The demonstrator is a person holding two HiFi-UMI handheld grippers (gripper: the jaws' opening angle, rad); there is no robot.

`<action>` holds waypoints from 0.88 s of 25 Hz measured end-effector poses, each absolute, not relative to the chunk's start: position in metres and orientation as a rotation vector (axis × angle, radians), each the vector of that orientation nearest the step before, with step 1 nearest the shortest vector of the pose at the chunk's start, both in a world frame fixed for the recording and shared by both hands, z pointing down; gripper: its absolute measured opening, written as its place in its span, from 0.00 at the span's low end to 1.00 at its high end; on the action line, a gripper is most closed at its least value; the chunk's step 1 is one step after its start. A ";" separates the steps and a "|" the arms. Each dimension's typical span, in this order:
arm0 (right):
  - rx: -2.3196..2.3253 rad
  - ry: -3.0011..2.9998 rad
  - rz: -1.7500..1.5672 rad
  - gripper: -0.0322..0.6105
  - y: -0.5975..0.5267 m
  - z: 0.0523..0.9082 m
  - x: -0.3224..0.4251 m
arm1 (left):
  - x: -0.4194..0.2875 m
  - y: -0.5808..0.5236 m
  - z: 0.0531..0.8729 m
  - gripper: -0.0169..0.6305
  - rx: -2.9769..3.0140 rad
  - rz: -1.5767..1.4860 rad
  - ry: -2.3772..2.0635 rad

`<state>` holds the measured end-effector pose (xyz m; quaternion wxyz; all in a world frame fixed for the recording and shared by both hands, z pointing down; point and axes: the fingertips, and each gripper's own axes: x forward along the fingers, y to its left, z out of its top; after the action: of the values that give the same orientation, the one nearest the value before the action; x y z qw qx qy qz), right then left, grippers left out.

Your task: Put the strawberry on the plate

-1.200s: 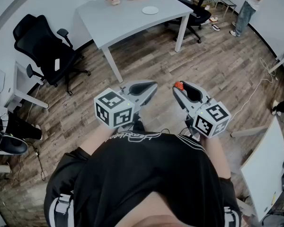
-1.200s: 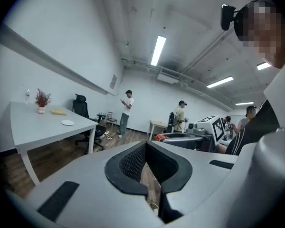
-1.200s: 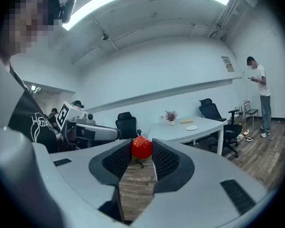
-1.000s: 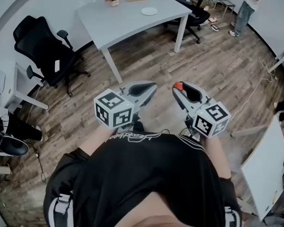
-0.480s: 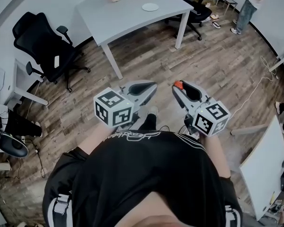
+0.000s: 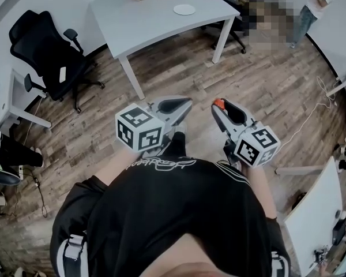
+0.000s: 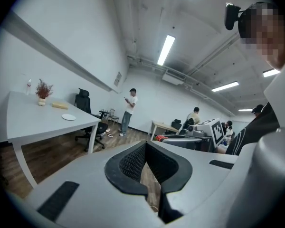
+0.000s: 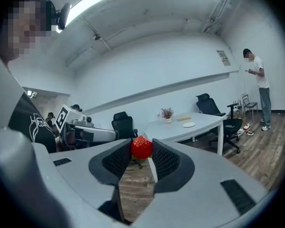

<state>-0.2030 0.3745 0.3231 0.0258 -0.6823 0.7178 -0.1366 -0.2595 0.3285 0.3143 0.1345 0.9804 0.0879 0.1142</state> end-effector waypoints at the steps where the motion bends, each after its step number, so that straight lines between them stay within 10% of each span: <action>1: -2.109 2.219 -0.422 0.25 0.364 0.322 -0.195 | -0.252 0.318 0.314 0.04 2.839 0.327 0.254; 22: -2.103 2.219 -0.557 0.25 0.069 0.324 0.028 | -0.025 0.010 0.317 0.04 2.752 0.373 0.219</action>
<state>0.0279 0.0686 0.3235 0.0169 -0.6766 0.7141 -0.1791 -0.0252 0.0104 0.3166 0.1768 0.9723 0.0773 0.1318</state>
